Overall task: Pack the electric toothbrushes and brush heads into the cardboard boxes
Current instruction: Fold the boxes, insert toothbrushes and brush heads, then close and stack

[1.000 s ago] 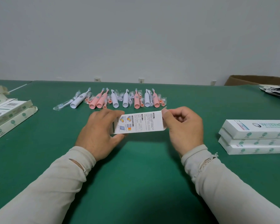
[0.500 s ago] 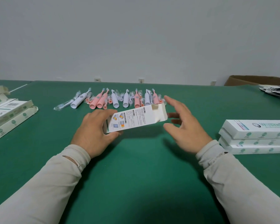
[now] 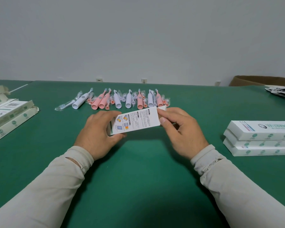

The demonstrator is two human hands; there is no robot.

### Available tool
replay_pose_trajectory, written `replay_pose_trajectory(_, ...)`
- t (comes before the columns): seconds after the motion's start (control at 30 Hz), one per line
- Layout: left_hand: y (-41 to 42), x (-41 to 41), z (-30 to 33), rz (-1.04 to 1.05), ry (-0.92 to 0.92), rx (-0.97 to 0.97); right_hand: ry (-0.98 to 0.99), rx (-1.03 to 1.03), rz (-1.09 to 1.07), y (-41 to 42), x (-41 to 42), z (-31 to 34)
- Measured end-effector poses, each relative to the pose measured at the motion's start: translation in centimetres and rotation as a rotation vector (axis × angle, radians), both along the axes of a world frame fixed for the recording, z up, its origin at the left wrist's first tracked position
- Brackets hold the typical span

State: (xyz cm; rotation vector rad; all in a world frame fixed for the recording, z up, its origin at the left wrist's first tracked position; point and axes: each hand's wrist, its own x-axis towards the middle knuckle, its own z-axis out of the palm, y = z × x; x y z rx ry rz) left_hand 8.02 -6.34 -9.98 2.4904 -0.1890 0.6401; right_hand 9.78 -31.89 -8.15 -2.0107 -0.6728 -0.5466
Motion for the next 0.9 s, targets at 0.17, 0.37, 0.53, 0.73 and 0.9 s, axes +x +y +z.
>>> replay_pose_trajectory(0.17, -0.2, 0.0, 0.2, -0.017, -0.001, -0.024, 0.097, 0.175, 0.008, 0.1, -0.1, 0.3)
replay_pose_trajectory(0.37, -0.1, -0.1, 0.1, -0.04, 0.006, -0.039, 0.323, 0.393, 0.162, 0.2, 0.0, 0.4)
replay_pose_trajectory(0.53, -0.2, -0.1, 0.2, -0.015, -0.011, -0.05, 0.328, 0.447, 0.138, 0.5, 0.0, 0.3)
replay_pose_trajectory(0.73, -0.5, -0.4, 0.6, 0.043, -0.049, 0.024, 0.366, 0.54, 0.061, 0.7, 0.1, 0.2)
replay_pose_trajectory(0.9, -0.7, -0.7, 0.8, 0.083, -0.083, 0.069, 0.451, 0.652, 0.047, 1.0, -0.1, 0.1)
